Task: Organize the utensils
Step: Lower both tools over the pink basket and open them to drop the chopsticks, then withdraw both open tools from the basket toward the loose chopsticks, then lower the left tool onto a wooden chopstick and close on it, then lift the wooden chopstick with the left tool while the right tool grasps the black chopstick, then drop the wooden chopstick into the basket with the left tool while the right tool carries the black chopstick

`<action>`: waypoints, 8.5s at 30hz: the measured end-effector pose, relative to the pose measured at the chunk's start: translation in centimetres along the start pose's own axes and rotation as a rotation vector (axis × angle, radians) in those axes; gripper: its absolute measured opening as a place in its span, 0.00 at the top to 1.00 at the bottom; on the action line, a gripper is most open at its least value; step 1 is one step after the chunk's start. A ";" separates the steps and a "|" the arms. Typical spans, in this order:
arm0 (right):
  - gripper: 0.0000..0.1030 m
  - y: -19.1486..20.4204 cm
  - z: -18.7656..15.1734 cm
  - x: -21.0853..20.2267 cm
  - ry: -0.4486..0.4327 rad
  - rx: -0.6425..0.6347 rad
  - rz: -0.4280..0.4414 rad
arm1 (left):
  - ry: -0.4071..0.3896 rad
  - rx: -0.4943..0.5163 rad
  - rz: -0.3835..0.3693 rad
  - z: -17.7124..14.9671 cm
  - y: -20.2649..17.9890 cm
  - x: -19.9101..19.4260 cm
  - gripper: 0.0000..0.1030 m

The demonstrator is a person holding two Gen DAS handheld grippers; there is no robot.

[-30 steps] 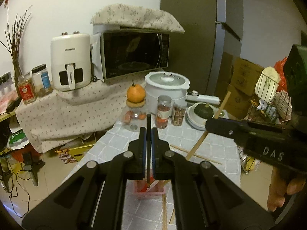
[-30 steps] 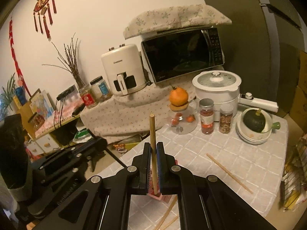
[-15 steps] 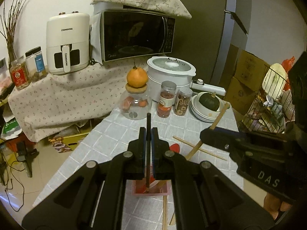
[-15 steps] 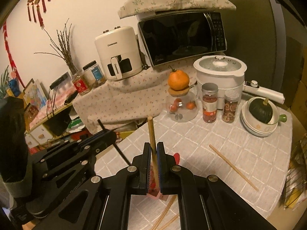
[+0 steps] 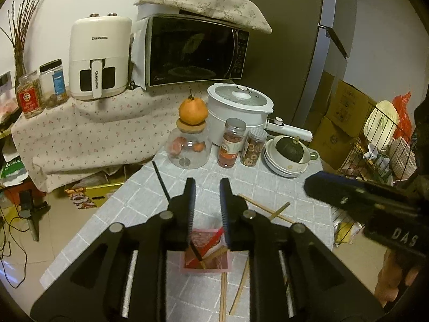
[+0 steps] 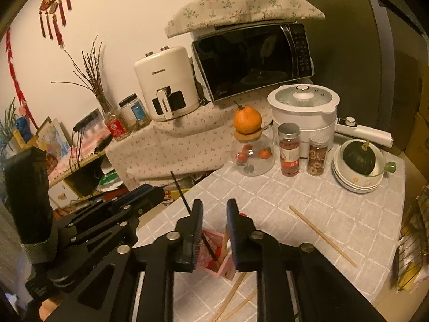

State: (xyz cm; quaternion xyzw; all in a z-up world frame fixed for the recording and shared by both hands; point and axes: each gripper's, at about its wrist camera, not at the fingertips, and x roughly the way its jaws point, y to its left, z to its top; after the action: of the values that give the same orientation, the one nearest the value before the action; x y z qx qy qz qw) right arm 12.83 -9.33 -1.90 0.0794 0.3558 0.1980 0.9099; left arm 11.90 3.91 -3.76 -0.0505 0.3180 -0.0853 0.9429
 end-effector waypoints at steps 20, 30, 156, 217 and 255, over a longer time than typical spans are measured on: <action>0.32 -7.1 -5.1 -1.9 0.181 0.040 -0.163 | 0.330 -0.031 0.014 -6.2 -0.7 1.9 0.21; 0.31 -10.9 -8.8 -0.2 0.340 0.066 -0.256 | 0.517 0.004 -0.027 -10.8 -2.6 4.4 0.21; 0.76 -15.7 -15.1 13.4 0.640 0.267 -0.288 | 0.458 0.192 -0.202 -12.5 -5.3 2.4 0.93; 0.95 1.7 -4.0 -5.3 0.029 -0.140 0.031 | -0.143 -0.003 -0.070 -1.0 1.2 -8.0 0.93; 0.95 2.8 2.5 -0.3 -0.136 -0.050 0.010 | 0.081 -0.027 -0.020 -1.5 2.8 2.2 0.71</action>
State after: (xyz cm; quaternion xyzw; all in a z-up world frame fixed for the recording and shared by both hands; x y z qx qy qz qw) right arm 13.50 -6.91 0.96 0.0717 0.2876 0.2054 0.9327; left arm 13.06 6.20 -6.62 -0.0628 0.3566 -0.0922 0.9276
